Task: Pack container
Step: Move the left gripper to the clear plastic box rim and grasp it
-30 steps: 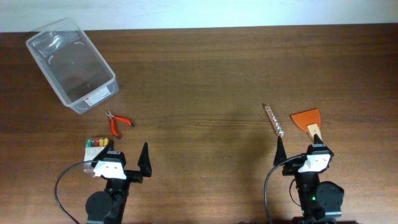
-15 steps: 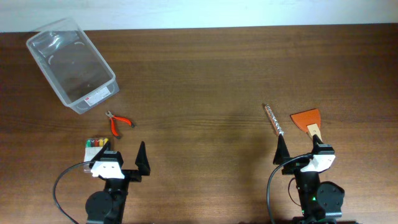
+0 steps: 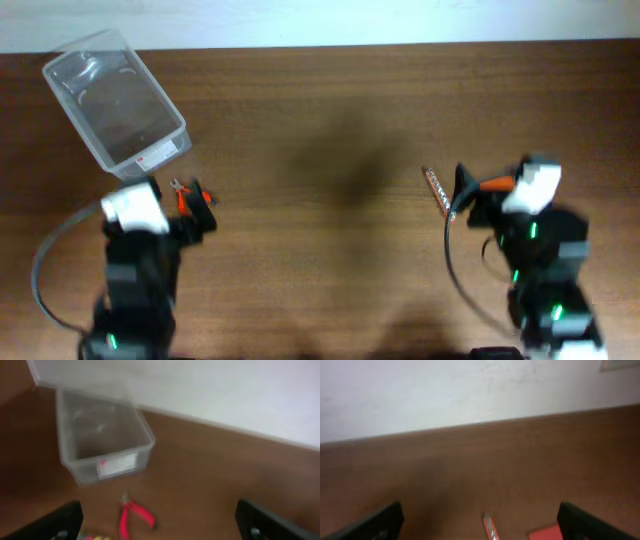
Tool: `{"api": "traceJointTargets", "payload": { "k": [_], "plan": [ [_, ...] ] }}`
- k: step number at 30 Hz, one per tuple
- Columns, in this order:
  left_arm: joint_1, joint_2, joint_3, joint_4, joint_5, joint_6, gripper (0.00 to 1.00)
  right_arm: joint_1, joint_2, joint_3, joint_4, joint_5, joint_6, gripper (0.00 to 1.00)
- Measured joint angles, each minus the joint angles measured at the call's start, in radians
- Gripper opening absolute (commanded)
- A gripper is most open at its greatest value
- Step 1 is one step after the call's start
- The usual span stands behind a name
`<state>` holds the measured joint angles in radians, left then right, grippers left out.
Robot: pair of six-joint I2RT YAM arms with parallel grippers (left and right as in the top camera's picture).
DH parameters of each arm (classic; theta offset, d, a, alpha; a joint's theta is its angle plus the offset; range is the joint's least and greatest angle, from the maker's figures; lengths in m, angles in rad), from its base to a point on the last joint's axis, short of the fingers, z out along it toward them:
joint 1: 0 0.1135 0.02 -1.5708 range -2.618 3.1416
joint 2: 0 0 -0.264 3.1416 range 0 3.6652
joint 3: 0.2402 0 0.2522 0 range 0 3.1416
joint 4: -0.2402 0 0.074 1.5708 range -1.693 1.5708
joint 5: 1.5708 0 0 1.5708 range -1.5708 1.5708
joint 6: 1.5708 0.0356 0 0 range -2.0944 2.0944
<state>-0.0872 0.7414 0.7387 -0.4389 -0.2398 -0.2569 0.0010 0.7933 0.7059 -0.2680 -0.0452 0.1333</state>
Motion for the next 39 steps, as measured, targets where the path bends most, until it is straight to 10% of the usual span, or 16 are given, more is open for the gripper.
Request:
{"api": "traceJointTargets", "payload": {
  "k": [11,17,29,39],
  "plan": [
    [0.2,0.748,0.849,-0.702,0.148,-0.026,0.99,0.0,0.589,0.757,-0.609,-0.008,-0.132,0.99],
    [0.267,0.858,0.909,-0.693,0.293,-0.086,0.98,0.0,0.705,0.903,-0.728,-0.008,-0.201,0.99],
    [0.43,1.023,0.909,-0.708,0.315,-0.867,0.94,0.0,0.767,0.972,-0.785,-0.008,-0.246,0.99],
    [0.396,1.206,0.909,-0.615,0.262,-1.096,0.94,0.0,0.779,0.972,-0.798,-0.008,-0.247,0.99]
  ]
}}
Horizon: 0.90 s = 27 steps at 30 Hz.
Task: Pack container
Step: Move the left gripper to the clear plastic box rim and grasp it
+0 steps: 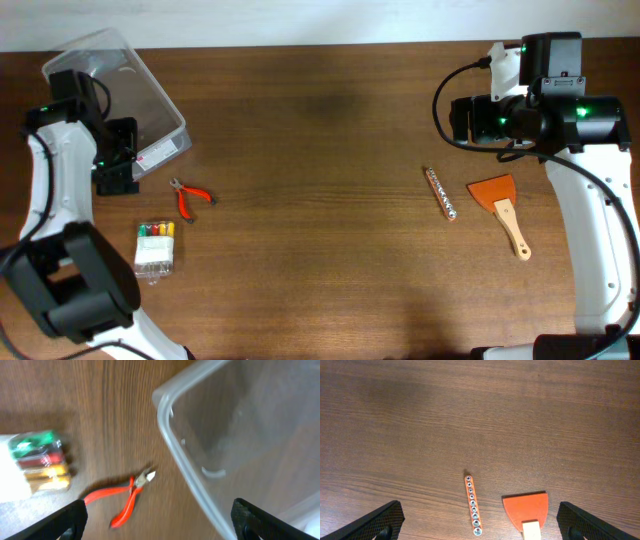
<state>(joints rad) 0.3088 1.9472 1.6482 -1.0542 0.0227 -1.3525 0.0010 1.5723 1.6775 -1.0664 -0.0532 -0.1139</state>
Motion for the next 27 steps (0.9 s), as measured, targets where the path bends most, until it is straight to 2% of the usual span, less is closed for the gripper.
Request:
{"api": "traceJointTargets", "payload": {
  "k": [6,10,16,27],
  "plan": [
    [0.0,0.071,0.0,0.056,-0.023,-0.045,0.92,0.0,0.0,0.0,-0.019,0.0,0.0,0.99],
    [0.0,0.095,0.0,0.098,-0.03,-0.064,0.75,0.0,0.0,0.0,-0.027,0.0,0.0,0.99],
    [0.0,0.098,0.0,0.156,-0.035,-0.068,0.64,0.0,0.0,0.0,-0.043,0.0,0.0,0.99],
    [0.0,0.099,0.0,0.17,-0.035,-0.07,0.63,0.0,0.0,0.0,-0.047,0.0,-0.002,0.99]
  ]
}}
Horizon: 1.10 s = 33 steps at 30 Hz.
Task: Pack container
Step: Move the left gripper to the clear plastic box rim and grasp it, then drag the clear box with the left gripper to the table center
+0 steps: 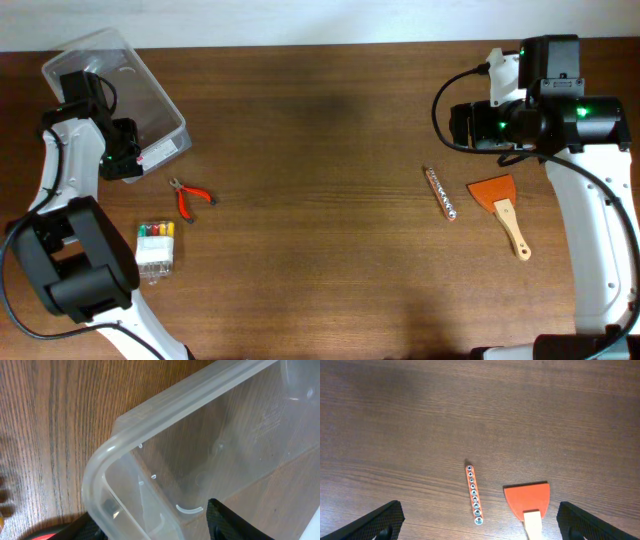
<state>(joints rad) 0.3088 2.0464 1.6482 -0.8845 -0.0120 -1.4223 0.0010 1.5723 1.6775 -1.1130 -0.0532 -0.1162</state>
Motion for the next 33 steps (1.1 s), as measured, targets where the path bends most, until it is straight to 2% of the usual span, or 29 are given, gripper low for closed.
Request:
{"api": "traceJointTargets", "payload": {
  "k": [10,12,14,23,30,33],
  "plan": [
    [0.0,0.024,0.0,0.0,0.0,0.0,0.6,0.0,0.0,0.0,-0.01,0.0,0.0,0.99],
    [-0.001,0.037,0.0,0.0,0.001,-0.003,0.5,0.0,0.0,0.0,-0.01,0.0,0.0,0.98],
    [-0.001,0.048,0.0,0.0,0.001,-0.007,0.44,0.0,0.0,0.0,-0.009,0.0,0.0,0.98],
    [-0.001,0.056,0.0,0.001,0.021,-0.004,0.39,0.0,0.0,0.0,-0.01,0.0,0.0,0.99],
    [-0.001,0.056,0.0,0.002,0.045,-0.007,0.25,0.0,0.0,0.0,-0.01,0.0,0.0,0.99],
    [-0.001,0.056,0.001,0.005,0.05,-0.015,0.16,0.0,0.0,0.0,-0.01,0.0,0.0,0.99]
  ]
}}
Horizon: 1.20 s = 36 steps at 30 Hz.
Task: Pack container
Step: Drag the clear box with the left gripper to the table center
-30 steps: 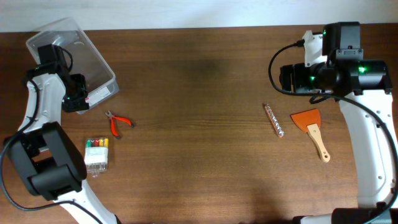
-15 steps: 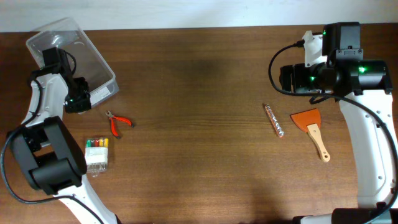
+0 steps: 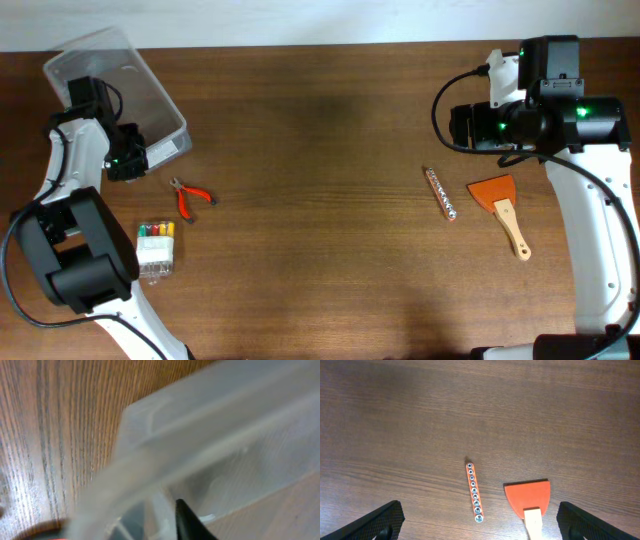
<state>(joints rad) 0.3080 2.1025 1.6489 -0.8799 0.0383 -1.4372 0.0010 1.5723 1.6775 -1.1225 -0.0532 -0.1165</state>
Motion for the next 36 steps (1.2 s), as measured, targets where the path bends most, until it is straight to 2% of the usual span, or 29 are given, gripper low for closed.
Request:
{"api": "traceJointTargets", "payload": {
  "k": [2,8,13,27,31,36],
  "plan": [
    [0.001,0.0,0.0,0.002,0.004,0.0,0.12,0.0,0.0,0.0,0.0,0.0,0.0,0.99],
    [-0.002,0.0,0.0,0.001,0.017,0.001,0.1,0.0,0.0,0.0,0.0,0.0,0.0,0.99],
    [-0.003,0.0,0.0,-0.003,0.021,0.002,0.02,0.0,0.0,0.0,0.0,0.0,0.0,0.99],
    [-0.003,0.0,0.0,-0.006,0.034,0.009,0.02,0.0,0.0,0.0,0.0,0.0,0.001,0.99],
    [-0.003,0.0,0.01,-0.012,0.033,0.05,0.02,0.0,0.0,0.0,0.0,0.0,0.0,0.99],
    [-0.016,0.0,0.087,-0.021,0.032,0.158,0.02,0.0,0.0,0.0,0.001,0.0,0.0,0.99]
  ]
}}
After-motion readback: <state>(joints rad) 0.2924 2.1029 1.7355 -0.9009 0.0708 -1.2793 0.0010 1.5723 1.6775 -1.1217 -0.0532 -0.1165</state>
